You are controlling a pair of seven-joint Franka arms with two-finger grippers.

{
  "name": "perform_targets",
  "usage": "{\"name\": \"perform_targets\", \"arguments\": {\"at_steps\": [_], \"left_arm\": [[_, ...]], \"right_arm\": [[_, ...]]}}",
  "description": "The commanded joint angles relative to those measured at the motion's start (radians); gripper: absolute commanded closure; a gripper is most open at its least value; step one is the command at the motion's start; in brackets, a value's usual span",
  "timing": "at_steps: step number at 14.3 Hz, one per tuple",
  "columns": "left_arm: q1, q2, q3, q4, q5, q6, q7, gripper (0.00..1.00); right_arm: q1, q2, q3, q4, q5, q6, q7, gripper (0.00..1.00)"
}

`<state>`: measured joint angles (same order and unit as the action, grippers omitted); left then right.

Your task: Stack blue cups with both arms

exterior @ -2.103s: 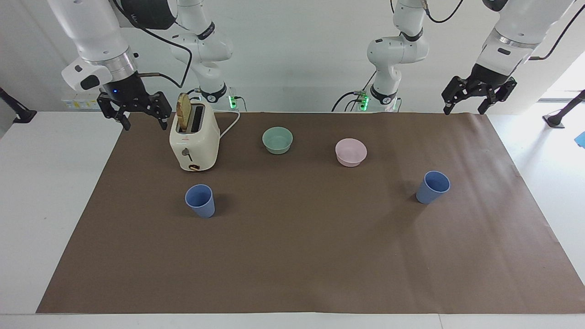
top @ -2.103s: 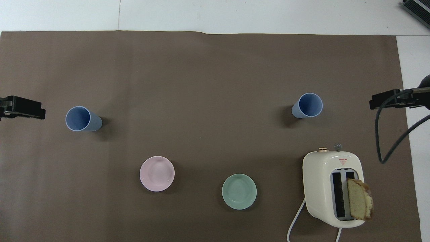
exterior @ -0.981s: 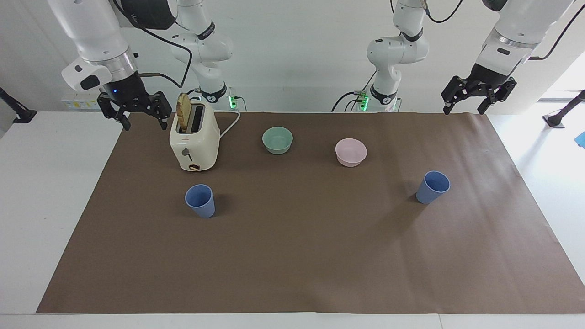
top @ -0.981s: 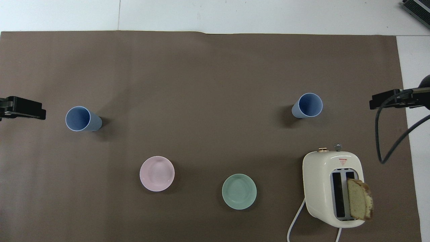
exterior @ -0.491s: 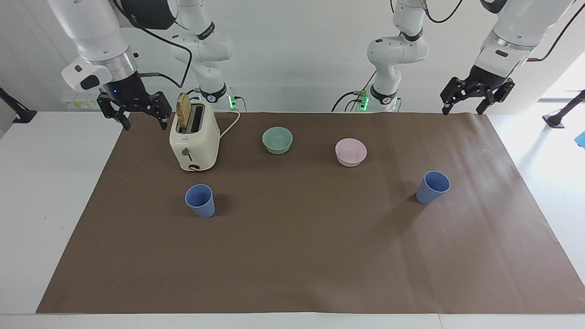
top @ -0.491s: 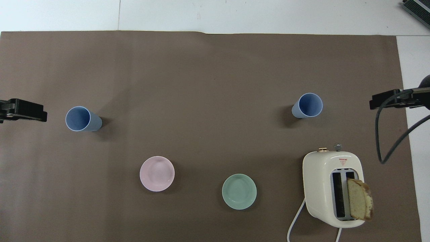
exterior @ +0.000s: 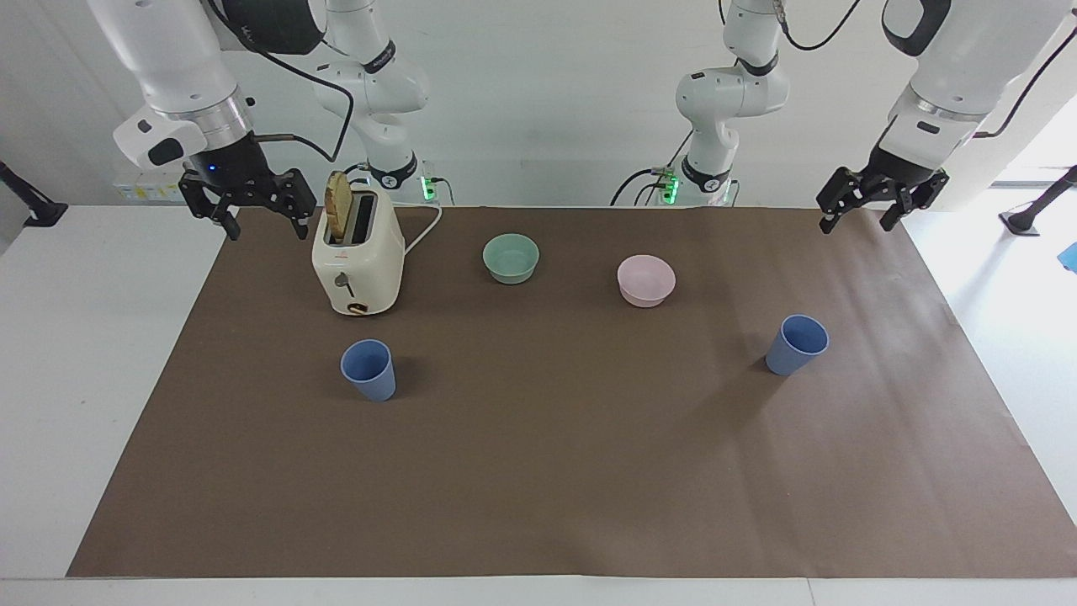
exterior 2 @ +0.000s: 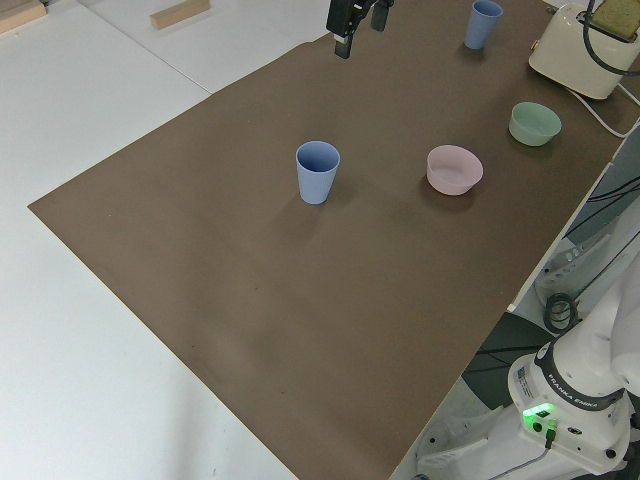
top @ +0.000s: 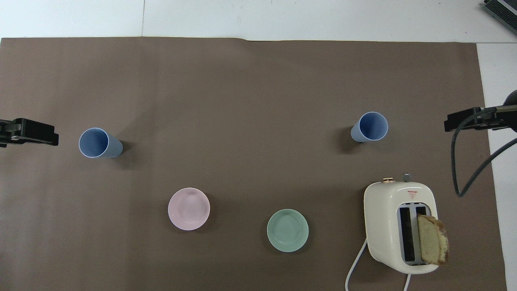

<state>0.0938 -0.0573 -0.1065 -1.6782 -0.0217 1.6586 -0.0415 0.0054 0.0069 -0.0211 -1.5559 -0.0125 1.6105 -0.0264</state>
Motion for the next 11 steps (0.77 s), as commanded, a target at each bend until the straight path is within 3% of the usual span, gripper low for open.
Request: {"name": "perform_targets", "arguments": {"at_steps": [1,4,7,11], "left_arm": [[0.053,-0.006,-0.002,-0.127,-0.006,0.122,-0.008,0.00],[0.086,0.052,-0.004,-0.192,-0.006,0.268,-0.009,0.00],[0.096,0.141,-0.002,-0.207,-0.006,0.335,-0.035,0.00],[0.093,0.188,-0.004,-0.320,-0.006,0.507,-0.087,0.00]], "right_arm": [[-0.010,-0.015,0.006,-0.013,0.022,0.000,0.002,0.00],[-0.010,-0.015,0.006,-0.013,0.022,0.000,0.003,0.00],[-0.008,-0.015,0.006,-0.013,0.022,0.000,0.002,0.00],[-0.010,-0.015,0.006,-0.013,0.022,0.000,0.002,0.00]]}}
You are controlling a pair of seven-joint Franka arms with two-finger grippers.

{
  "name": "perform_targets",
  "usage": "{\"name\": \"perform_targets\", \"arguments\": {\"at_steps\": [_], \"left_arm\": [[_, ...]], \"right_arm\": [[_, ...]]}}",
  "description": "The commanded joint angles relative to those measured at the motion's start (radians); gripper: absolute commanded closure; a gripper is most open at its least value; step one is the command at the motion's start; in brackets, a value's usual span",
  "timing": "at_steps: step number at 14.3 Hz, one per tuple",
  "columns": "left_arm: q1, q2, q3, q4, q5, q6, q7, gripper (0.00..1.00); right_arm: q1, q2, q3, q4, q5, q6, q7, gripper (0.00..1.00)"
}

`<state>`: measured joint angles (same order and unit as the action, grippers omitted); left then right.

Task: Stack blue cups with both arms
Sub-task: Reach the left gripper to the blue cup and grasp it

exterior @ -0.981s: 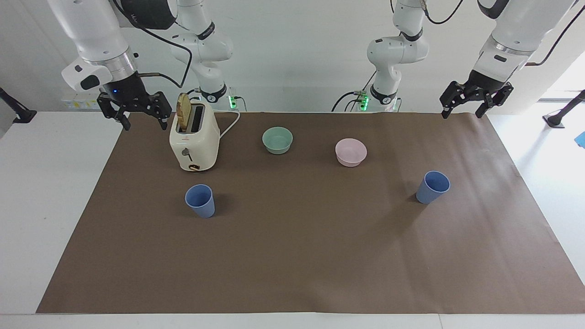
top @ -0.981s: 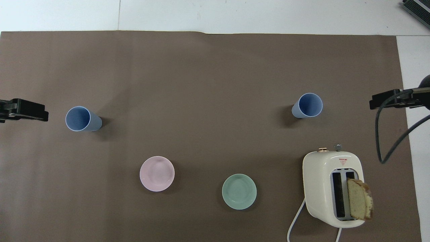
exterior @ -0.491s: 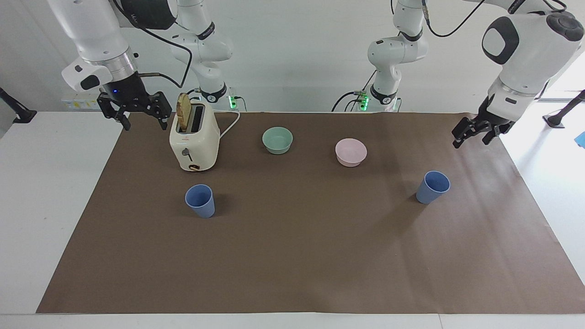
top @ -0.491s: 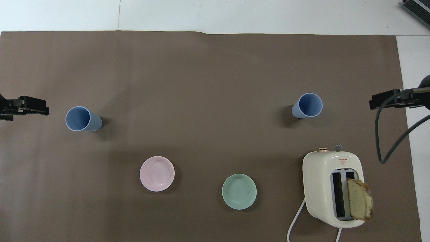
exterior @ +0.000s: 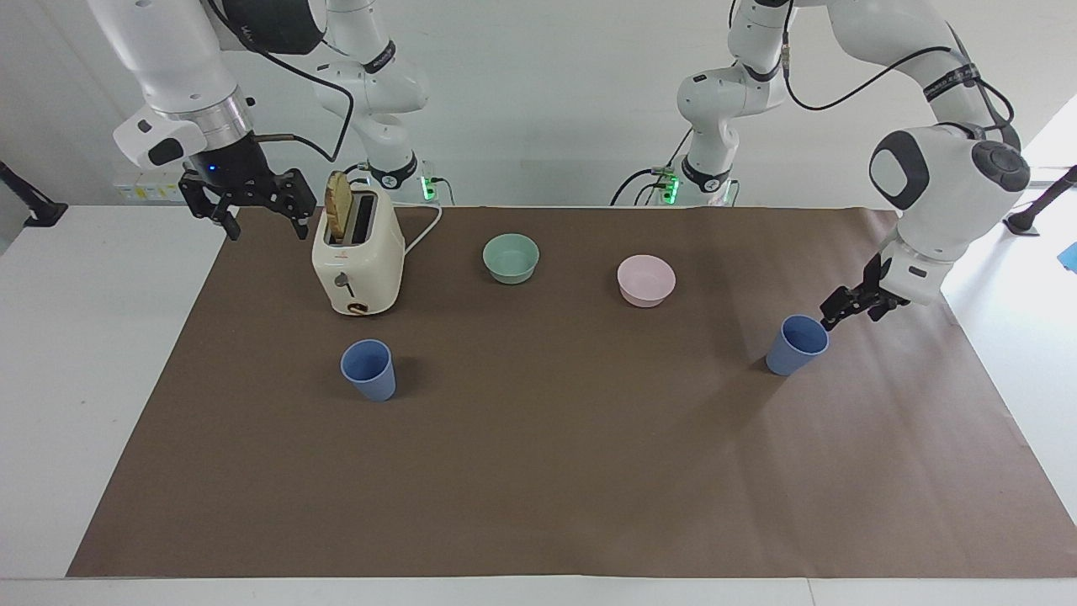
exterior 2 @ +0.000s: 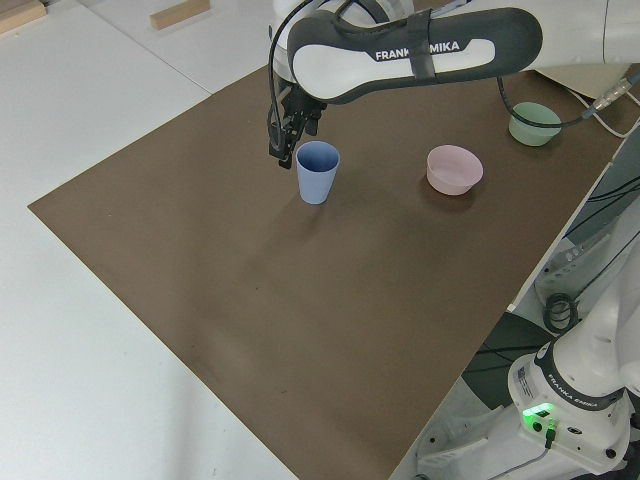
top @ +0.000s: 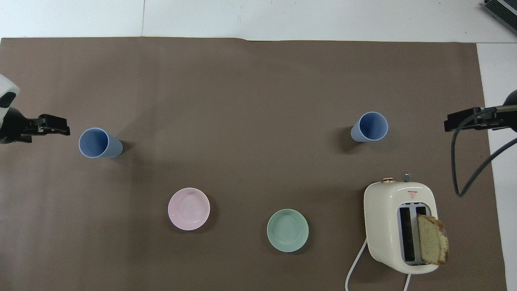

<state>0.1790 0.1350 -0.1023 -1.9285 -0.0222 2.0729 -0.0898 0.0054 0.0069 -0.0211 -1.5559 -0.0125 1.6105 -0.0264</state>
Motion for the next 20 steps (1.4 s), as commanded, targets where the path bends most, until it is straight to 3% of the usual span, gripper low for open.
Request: {"name": "perform_targets", "arguments": {"at_steps": [1,5,6,7,8,9,14,20], "left_arm": [[0.004,0.005,-0.008,-0.082,-0.005,0.129,-0.053,0.00],[-0.006,0.015,-0.008,-0.095,-0.005,0.136,-0.088,0.00],[-0.006,0.015,-0.008,-0.095,-0.005,0.134,-0.088,0.07],[-0.006,0.015,-0.008,-0.095,-0.005,0.134,-0.088,0.41],[-0.003,0.015,-0.008,-0.095,-0.005,0.127,-0.085,0.86],[0.000,0.014,-0.010,-0.095,-0.005,0.121,-0.078,1.00],[-0.003,0.020,-0.010,-0.074,-0.015,0.115,-0.077,1.00],[-0.053,0.006,-0.020,0.147,-0.028,-0.039,-0.197,1.00]], "right_arm": [[-0.009,-0.015,0.006,-0.013,0.022,0.000,0.002,0.00],[-0.009,-0.015,0.006,-0.013,0.022,0.000,0.002,0.00],[-0.009,-0.015,0.006,-0.013,0.022,0.000,0.003,0.00],[-0.010,-0.015,0.006,-0.013,0.022,0.000,0.002,0.00],[-0.010,-0.015,0.006,-0.013,0.022,0.000,0.002,0.00],[-0.010,-0.015,0.006,-0.013,0.022,0.000,0.002,0.00],[-0.009,-0.015,0.006,-0.013,0.022,0.000,0.002,0.00],[-0.009,-0.015,0.006,-0.013,0.022,0.000,0.003,0.00]]}}
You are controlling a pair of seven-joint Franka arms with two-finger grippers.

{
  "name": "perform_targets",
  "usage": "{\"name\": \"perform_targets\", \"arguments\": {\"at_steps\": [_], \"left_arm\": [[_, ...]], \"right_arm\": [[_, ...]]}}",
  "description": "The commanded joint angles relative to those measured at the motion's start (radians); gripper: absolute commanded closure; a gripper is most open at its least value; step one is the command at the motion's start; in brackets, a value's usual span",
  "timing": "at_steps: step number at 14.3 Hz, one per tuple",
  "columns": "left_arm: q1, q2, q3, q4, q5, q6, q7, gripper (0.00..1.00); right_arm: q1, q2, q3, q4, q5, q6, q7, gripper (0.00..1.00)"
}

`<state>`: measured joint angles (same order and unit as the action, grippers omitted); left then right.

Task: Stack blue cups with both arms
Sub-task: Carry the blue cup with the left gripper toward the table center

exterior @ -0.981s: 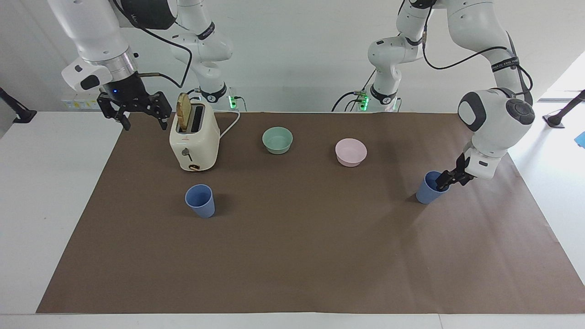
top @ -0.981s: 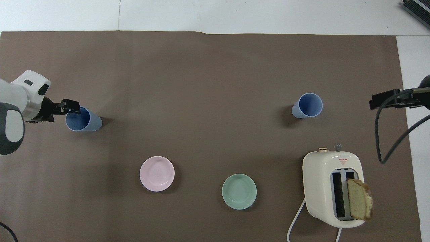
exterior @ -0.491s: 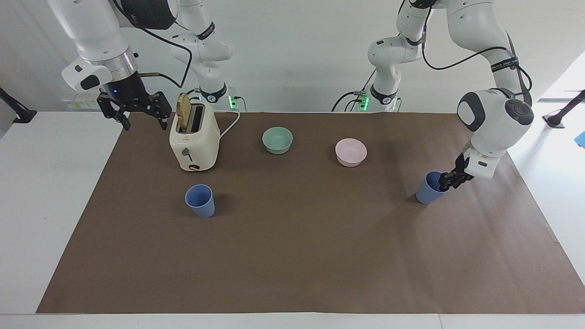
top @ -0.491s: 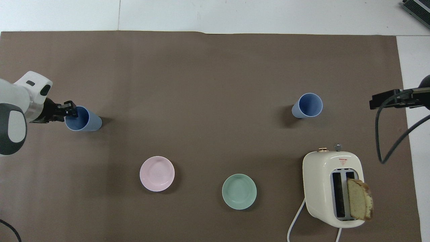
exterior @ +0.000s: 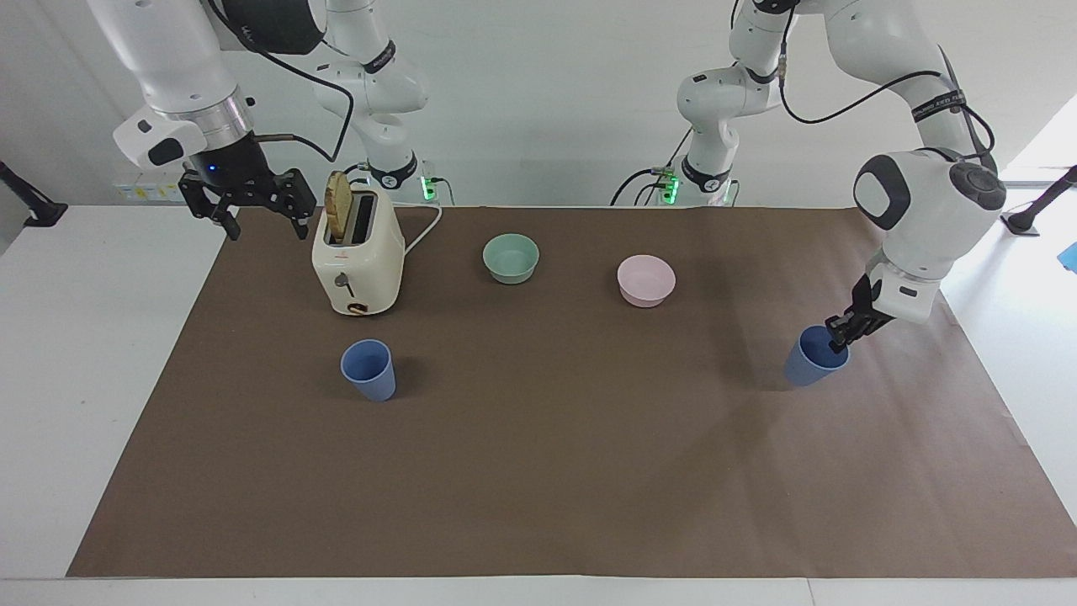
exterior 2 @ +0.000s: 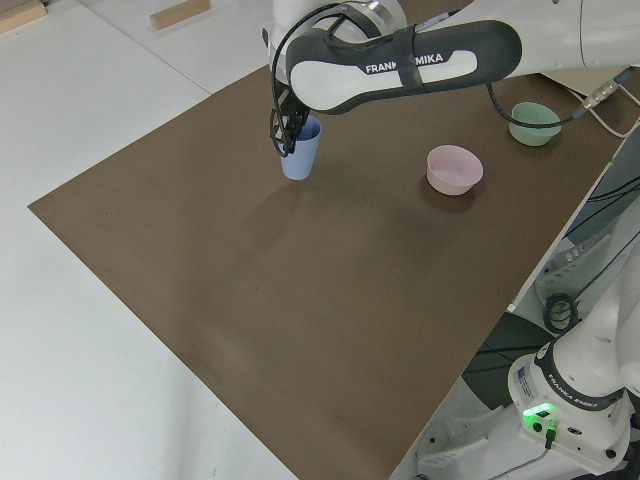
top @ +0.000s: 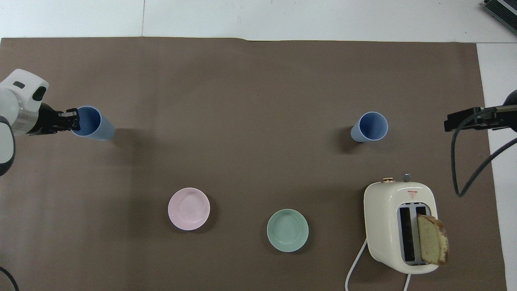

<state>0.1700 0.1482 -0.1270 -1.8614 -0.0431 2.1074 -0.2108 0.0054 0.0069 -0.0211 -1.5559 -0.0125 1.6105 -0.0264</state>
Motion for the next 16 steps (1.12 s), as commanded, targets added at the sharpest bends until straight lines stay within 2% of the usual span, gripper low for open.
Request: {"name": "perform_targets", "arguments": {"at_steps": [1,6,10,16], "left_arm": [[-0.081,-0.003,0.006,0.112,-0.008,-0.092,-0.138,1.00],[-0.297,0.010,0.004,0.123,0.000,-0.061,-0.415,1.00],[-0.490,0.105,0.006,0.119,0.034,0.081,-0.662,1.00],[-0.618,0.156,0.006,0.088,0.037,0.164,-0.711,1.00]], "right_arm": [[-0.010,-0.015,0.006,-0.013,0.022,0.000,0.002,0.00],[-0.009,-0.015,0.006,-0.013,0.022,0.000,0.003,0.00],[-0.009,-0.015,0.006,-0.013,0.022,-0.001,0.002,0.00],[-0.010,-0.015,0.006,-0.013,0.022,0.000,0.003,0.00]]}}
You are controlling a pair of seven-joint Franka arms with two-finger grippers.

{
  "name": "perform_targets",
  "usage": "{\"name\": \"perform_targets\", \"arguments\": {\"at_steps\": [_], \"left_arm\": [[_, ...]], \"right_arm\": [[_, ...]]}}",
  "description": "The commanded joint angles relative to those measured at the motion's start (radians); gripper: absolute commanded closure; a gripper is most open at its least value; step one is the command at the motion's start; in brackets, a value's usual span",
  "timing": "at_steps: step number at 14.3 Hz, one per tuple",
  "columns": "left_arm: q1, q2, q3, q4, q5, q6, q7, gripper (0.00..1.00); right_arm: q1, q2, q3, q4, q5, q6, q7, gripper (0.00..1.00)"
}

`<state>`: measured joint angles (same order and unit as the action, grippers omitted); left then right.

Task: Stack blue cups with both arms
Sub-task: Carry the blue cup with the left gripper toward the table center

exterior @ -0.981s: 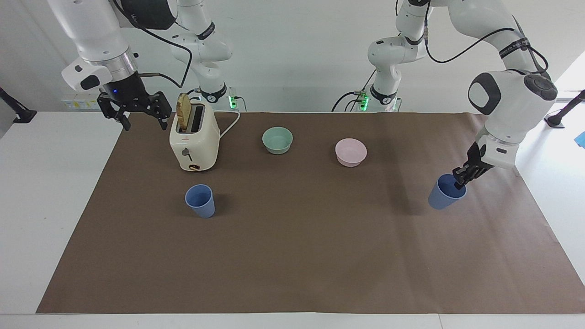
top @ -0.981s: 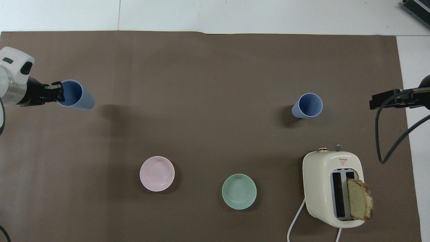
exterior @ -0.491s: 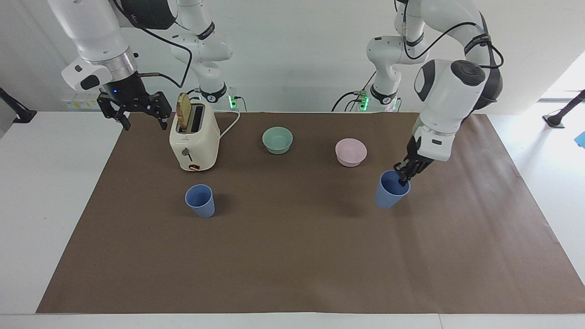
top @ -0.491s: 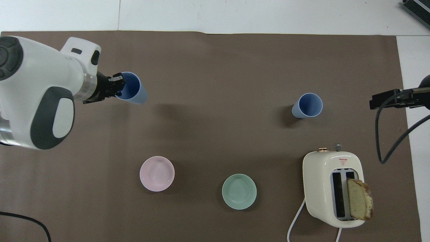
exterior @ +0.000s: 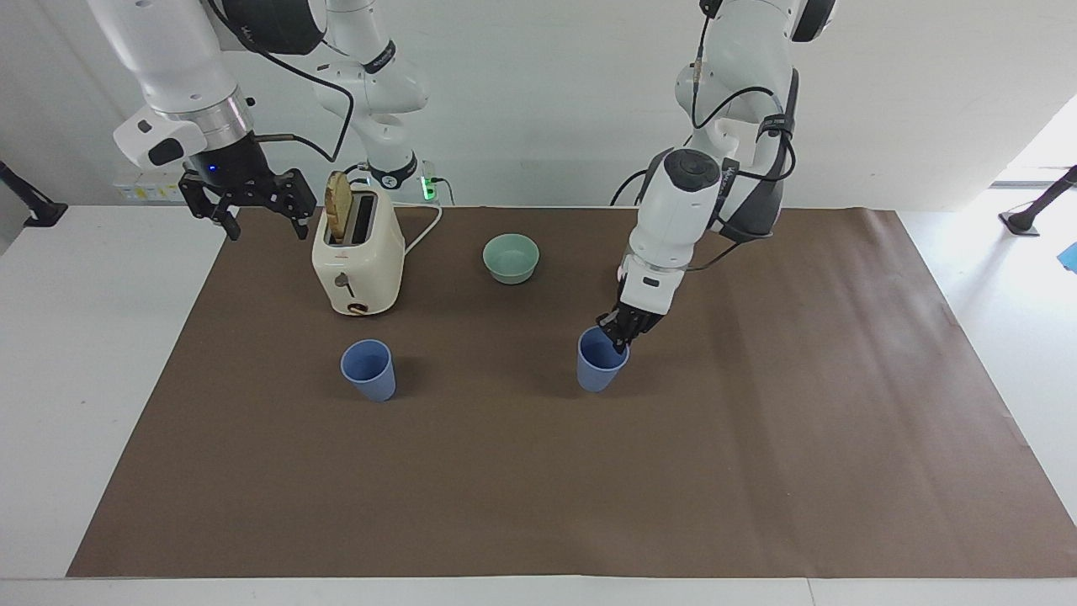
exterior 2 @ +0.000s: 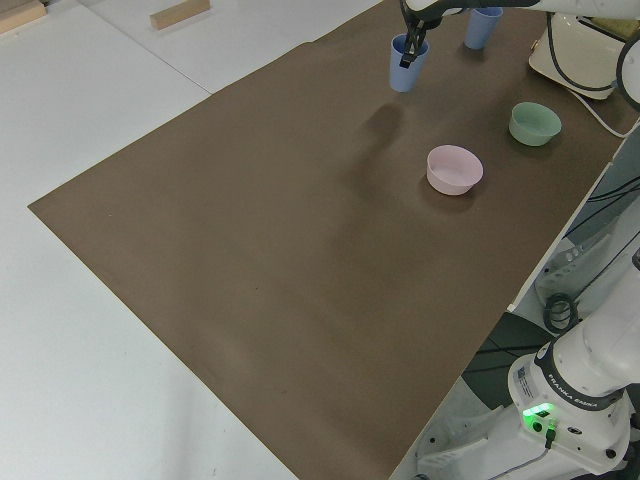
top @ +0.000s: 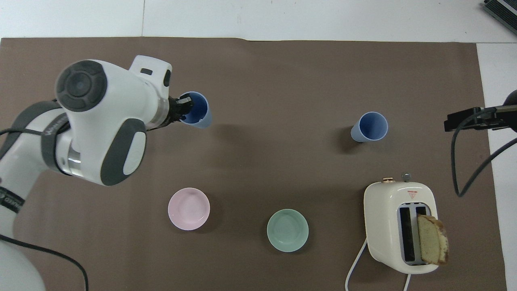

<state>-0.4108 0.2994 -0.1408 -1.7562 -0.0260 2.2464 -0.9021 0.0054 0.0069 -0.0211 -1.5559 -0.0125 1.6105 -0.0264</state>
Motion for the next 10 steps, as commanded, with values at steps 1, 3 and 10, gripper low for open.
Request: {"name": "perform_targets", "arguments": {"at_steps": [1,3,10], "left_arm": [[-0.042,0.004,0.020,-0.022,0.024,0.038,-0.018,1.00],[-0.043,0.003,0.020,-0.037,0.046,0.039,-0.015,1.00],[-0.049,0.032,0.020,-0.058,0.055,0.103,-0.017,1.00]], "right_arm": [[-0.009,-0.015,0.006,-0.013,0.022,0.000,0.002,0.00],[-0.009,-0.015,0.006,-0.013,0.022,-0.003,0.003,0.00],[-0.021,-0.018,0.004,-0.016,0.023,-0.012,0.003,0.00]]}}
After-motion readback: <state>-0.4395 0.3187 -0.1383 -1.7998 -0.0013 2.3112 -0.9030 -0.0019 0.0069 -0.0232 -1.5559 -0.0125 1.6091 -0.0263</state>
